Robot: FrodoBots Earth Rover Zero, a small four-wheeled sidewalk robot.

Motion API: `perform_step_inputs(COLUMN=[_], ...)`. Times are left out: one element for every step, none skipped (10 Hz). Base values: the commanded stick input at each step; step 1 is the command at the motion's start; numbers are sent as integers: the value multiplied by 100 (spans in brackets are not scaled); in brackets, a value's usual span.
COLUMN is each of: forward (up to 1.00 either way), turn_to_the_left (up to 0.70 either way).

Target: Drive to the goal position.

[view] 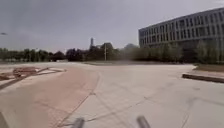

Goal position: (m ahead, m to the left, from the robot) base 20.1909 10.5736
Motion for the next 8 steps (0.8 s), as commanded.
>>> perform_step_inputs(forward=[70,70,70,70,70,70,70,70], turn_to_the_left=[0,0,0,0,22,27,27,27])
